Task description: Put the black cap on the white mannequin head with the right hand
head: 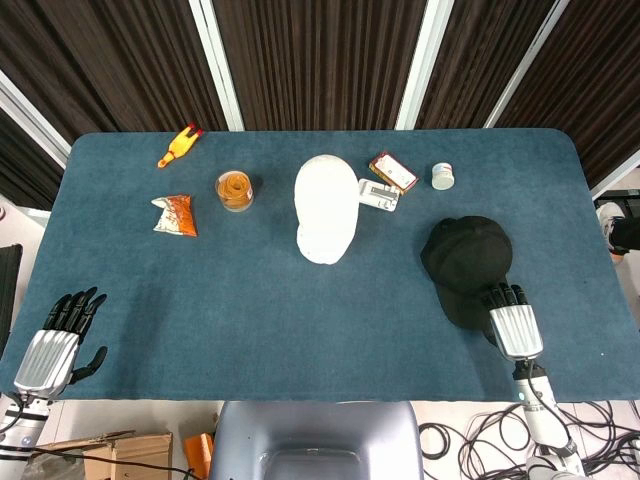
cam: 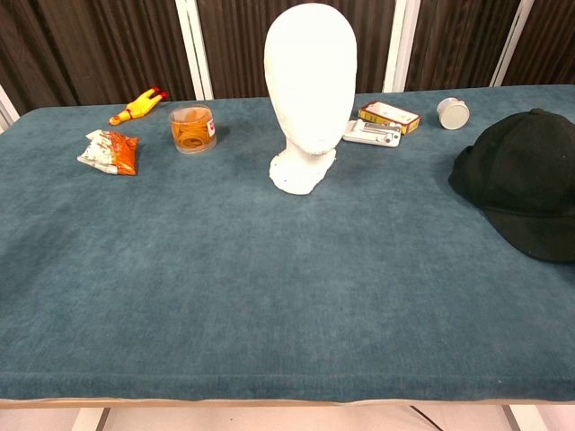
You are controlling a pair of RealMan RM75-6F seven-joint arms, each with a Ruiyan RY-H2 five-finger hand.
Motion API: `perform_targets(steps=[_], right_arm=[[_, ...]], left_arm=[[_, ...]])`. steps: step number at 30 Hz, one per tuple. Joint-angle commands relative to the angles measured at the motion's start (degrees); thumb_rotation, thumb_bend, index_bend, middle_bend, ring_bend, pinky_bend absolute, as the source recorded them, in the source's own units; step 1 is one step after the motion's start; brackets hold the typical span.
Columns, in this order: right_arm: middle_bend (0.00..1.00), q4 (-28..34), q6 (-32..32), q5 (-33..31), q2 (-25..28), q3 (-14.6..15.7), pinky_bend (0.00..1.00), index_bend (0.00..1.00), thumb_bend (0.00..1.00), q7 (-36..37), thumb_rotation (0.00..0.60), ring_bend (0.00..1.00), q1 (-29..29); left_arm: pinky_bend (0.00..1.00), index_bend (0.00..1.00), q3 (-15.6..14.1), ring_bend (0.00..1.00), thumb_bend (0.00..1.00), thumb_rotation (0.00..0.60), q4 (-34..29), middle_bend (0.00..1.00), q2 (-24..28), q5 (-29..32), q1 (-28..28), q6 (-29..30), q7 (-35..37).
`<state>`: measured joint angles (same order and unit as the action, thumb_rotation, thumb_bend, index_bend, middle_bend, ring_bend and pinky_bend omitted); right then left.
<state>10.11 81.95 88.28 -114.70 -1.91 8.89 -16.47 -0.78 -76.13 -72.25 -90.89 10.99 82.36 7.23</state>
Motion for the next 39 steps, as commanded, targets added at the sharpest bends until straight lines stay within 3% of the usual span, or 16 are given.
perform_targets(steps=[1,7,12,22,29,39], right_arm=[[0.28,0.01,-0.03,0.01,-0.05,0.04,0.25,0.52,0.15,-0.09,0.600,0.19,-0.03],[0.28,-0.32,-0.06,0.00,-0.45,0.04,0.25,0.53,0.16,-0.98,0.600,0.20,-0.30],[0.28,-0.71,0.20,-0.11,-0.88,-0.13,0.25,0.57,0.34,-1.16,0.600,0.21,-0.89],[0.30,-0.89,2.31,-0.25,-1.32,-0.50,0.29,0.65,0.42,-0.67,0.600,0.24,-1.61],[0.53,-1.59,12.69,-0.73,-1.66,-1.90,0.54,0.91,0.39,3.03,0.600,0.47,-1.96],[0.64,-2.27,16.51,-2.08,-0.90,-3.59,0.72,0.99,0.38,4.43,0.600,0.62,-3.07]], left_arm=[[0.07,0.00,-0.06,0.00,0.39,0.600,0.08,0.00,-0.03,-0.08,-0.09,0.13,0.12],[0.07,0.00,0.08,0.00,0.39,0.600,0.23,0.00,0.10,-0.31,-0.17,0.63,0.31],[0.07,0.00,0.09,0.00,0.39,0.600,0.09,0.00,0.26,-0.46,-0.48,1.27,0.38],[0.07,0.00,0.53,0.00,0.39,0.600,0.32,0.00,0.14,-0.16,-0.89,2.14,-0.45],[0.07,0.00,0.77,0.00,0.39,0.600,0.63,0.00,-0.10,0.03,-1.18,2.59,-0.72],[0.08,0.00,0.73,0.00,0.39,0.600,0.85,0.00,-0.13,-0.20,-1.23,2.69,-0.59]])
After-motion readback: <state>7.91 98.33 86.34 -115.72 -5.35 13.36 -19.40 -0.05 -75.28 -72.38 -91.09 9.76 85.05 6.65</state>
